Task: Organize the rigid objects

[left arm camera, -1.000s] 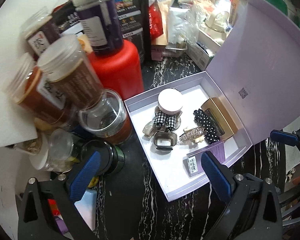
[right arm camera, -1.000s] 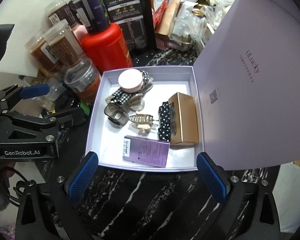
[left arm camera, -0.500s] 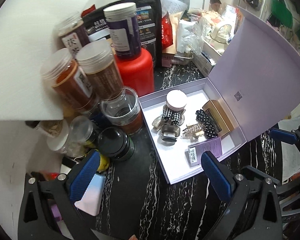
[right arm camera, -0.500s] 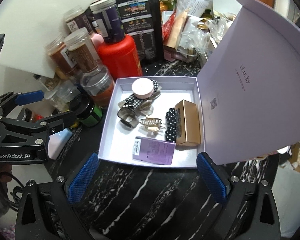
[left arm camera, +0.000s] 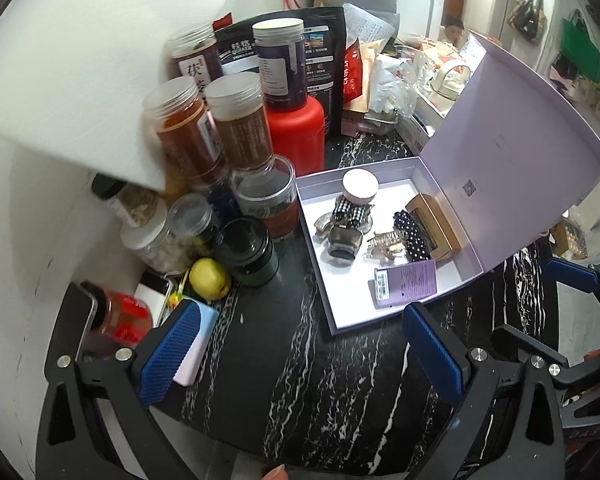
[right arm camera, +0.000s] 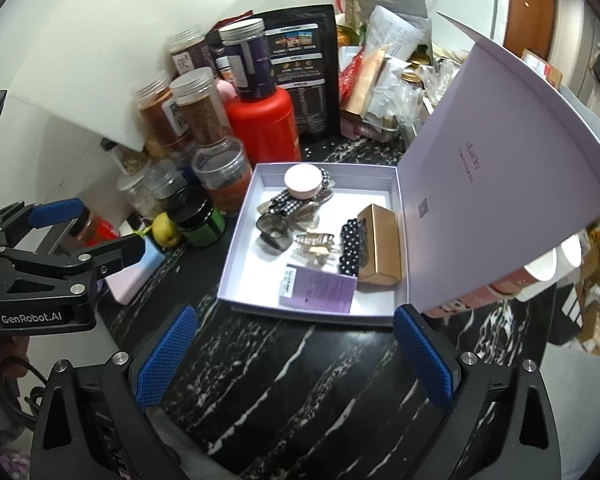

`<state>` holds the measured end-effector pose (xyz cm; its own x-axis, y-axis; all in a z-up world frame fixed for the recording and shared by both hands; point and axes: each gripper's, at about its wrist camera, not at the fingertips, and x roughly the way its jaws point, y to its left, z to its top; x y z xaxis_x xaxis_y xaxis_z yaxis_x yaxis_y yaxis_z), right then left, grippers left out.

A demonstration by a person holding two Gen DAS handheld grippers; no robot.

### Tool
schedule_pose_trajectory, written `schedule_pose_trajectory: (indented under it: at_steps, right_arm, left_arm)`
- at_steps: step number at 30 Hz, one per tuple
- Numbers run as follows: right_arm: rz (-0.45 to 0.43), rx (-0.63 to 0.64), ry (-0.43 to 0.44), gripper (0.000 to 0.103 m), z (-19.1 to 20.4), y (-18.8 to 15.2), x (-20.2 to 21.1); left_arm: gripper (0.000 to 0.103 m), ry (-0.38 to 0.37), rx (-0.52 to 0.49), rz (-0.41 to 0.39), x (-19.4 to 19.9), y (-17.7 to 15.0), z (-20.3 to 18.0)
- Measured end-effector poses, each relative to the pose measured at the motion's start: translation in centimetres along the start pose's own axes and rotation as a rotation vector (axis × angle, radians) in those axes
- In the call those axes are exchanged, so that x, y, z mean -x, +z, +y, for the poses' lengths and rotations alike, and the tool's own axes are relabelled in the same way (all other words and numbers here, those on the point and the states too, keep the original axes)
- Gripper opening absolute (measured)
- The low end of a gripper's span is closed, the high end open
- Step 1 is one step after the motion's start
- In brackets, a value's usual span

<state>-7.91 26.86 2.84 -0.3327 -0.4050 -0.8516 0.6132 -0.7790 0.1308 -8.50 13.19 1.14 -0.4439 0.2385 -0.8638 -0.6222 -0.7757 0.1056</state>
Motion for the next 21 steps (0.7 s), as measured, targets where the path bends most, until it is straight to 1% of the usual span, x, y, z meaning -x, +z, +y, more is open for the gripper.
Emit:
schedule_pose_trajectory:
  at_steps: [11,21]
  right_arm:
    - [0.014,0.045,0.027,0.1,0.5,-3.4,1.1]
    - [0.043,0.079,0.054,0.1,1.3,-5.6,0.8]
  left_arm:
    - [0.103,0.035,0.076,0.016,1.4,-4.4,-1.1]
    - [0.103,0.061,0.119,0.047,1.5,-7.1,-1.2]
